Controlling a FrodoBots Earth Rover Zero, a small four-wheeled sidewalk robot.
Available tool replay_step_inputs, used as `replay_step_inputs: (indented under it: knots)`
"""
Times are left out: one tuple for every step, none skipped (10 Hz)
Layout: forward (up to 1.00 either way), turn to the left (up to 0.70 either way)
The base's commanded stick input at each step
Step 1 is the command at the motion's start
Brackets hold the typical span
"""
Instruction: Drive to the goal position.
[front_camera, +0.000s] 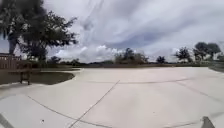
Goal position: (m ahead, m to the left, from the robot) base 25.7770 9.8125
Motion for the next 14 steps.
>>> replay_step_inputs:
  knots:
    - [0.85, 0.0]
    - [0.85, 0.0]
    - [0.85, 0.0]
    - [0.85, 0.0]
    - [0.85, 0.0]
    - [0.85, 0.0]
    - [0.85, 0.0]
    - [0.85, 0.0]
    - [0.85, 0.0]
    - [0.85, 0.0]
    - [0.85, 0.0]
    - [0.85, 0.0]
    - [0.85, 0.0]
    - [0.85, 0.0]
